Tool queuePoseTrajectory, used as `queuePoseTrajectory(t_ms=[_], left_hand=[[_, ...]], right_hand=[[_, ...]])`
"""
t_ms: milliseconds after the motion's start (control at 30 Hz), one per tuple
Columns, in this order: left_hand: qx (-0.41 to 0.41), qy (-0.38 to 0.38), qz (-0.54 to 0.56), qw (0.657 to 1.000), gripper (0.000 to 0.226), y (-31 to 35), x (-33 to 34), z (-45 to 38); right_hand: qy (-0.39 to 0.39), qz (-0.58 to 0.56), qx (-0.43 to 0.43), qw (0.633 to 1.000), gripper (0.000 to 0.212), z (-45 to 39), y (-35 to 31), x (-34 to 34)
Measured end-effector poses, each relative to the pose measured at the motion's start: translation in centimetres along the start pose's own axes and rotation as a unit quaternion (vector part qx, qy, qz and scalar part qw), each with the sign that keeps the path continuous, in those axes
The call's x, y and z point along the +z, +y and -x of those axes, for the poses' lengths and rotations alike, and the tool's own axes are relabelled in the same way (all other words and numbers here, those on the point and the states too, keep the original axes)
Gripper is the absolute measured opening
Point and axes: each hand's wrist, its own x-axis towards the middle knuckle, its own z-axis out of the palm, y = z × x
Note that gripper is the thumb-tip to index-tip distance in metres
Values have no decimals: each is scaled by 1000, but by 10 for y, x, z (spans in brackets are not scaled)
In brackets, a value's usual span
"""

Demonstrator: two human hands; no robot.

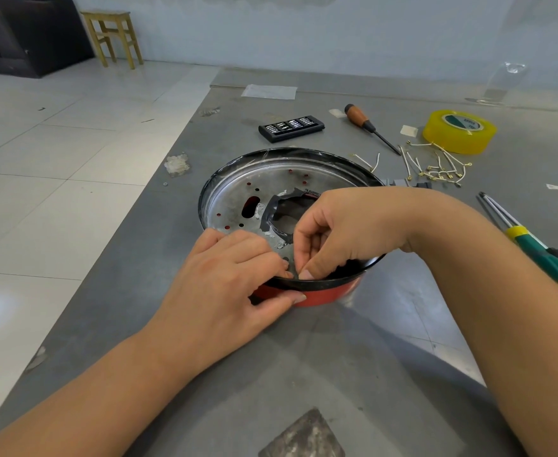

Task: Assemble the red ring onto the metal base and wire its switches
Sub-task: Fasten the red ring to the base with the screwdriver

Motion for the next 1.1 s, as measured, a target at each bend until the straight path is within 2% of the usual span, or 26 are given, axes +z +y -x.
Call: queuePoseTrajectory(t_ms=[233, 733, 1100], left_hand=[[-2, 3, 4, 1000, 37, 0, 1, 1], [5, 20, 4, 1000, 34, -3, 5, 4], [20, 25, 21, 999, 28, -3, 4, 4]], right_hand=[[11, -37, -11, 999, 6, 4, 3, 0], [0, -32, -11, 999, 7, 2, 5, 1], [26, 1, -24, 999, 5, 5, 2, 1]])
